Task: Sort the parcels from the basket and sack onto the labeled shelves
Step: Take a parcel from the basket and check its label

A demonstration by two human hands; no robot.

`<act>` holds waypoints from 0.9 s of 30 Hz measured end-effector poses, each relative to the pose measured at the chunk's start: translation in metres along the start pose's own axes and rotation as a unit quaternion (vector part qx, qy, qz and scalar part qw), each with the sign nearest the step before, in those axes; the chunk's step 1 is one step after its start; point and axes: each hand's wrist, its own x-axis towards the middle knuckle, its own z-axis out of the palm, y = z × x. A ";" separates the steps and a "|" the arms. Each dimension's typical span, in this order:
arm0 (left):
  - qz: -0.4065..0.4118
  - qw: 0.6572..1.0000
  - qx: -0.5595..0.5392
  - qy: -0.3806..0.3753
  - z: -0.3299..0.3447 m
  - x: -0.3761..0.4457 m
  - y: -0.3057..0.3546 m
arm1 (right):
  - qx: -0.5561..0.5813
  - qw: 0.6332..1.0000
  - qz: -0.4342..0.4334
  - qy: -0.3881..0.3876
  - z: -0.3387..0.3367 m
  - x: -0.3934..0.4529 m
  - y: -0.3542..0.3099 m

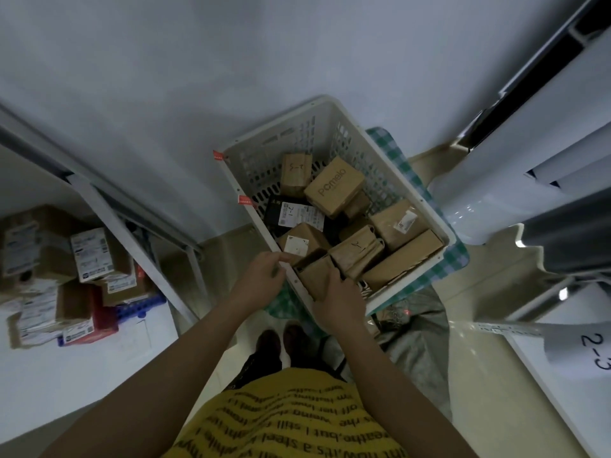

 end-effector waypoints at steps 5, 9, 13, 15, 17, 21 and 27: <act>0.076 0.994 0.075 -0.022 0.008 0.014 0.003 | -0.107 0.987 0.017 0.122 0.007 -0.015 0.010; 0.136 0.951 0.264 -0.084 0.031 0.027 0.011 | -0.101 0.993 0.052 0.024 0.003 -0.017 0.022; 0.087 0.906 0.385 -0.154 0.052 0.035 0.019 | -0.035 0.998 0.055 -0.015 0.006 0.004 0.035; 0.047 0.902 0.385 -0.191 0.053 0.037 0.022 | 0.044 0.998 0.047 -0.028 0.014 0.010 0.040; 0.030 0.897 0.387 -0.212 0.051 0.040 0.024 | 0.128 0.991 0.039 -0.027 0.017 0.009 0.040; 0.008 0.900 0.381 -0.213 0.053 0.045 0.025 | 0.138 0.987 0.029 0.075 0.020 0.000 0.039; -0.038 0.900 0.365 -0.235 0.054 0.052 0.031 | 0.119 0.991 0.010 0.061 0.018 0.000 0.049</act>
